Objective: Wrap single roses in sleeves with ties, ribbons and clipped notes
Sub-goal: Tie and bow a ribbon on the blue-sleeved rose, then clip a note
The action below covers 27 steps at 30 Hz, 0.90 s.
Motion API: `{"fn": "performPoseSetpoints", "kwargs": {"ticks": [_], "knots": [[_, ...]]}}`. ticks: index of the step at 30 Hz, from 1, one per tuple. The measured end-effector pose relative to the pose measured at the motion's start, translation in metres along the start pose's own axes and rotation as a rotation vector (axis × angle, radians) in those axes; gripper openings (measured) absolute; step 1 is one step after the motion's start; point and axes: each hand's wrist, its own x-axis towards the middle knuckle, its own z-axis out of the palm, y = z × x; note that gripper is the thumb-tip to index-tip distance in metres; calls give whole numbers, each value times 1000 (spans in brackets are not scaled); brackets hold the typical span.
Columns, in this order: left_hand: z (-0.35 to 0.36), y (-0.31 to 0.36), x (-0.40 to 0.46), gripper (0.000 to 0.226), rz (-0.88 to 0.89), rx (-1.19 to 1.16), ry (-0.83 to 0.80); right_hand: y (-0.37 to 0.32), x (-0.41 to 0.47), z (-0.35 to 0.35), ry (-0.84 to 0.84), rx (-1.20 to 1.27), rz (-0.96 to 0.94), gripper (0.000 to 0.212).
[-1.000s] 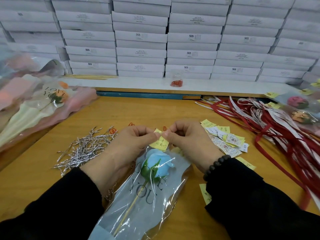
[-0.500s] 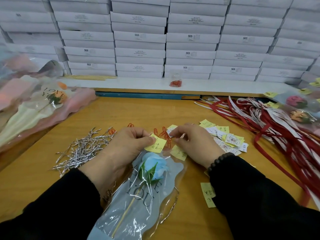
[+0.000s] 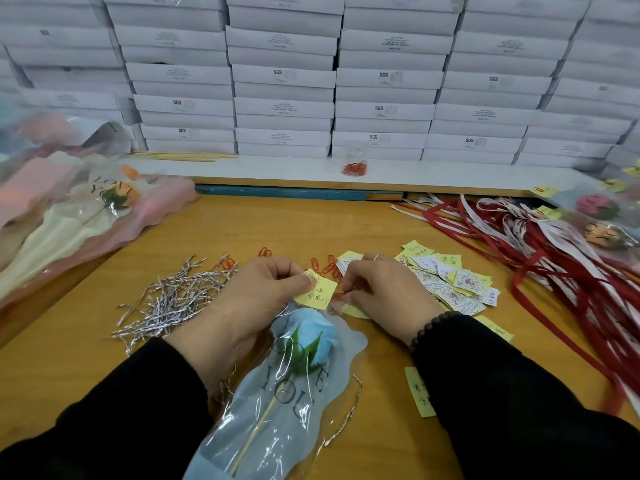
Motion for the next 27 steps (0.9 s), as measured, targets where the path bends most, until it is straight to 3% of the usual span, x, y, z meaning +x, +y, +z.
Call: {"fn": "performPoseSetpoints", "kwargs": {"ticks": [8,15,18,27], "knots": [[0,1,-2,27,23,21,12,4,-1,0,-3,85,31,10],[-1,0,1,19,18,-13,-17,-2,-4,-14,149,609,134,21],[-1,-1,0,24,10,-60,-30,-8,-7,-20,168,695,126,31],[0,0,-1,25,37,-64,-54,-18,-8,-23,173,973,145,12]]}}
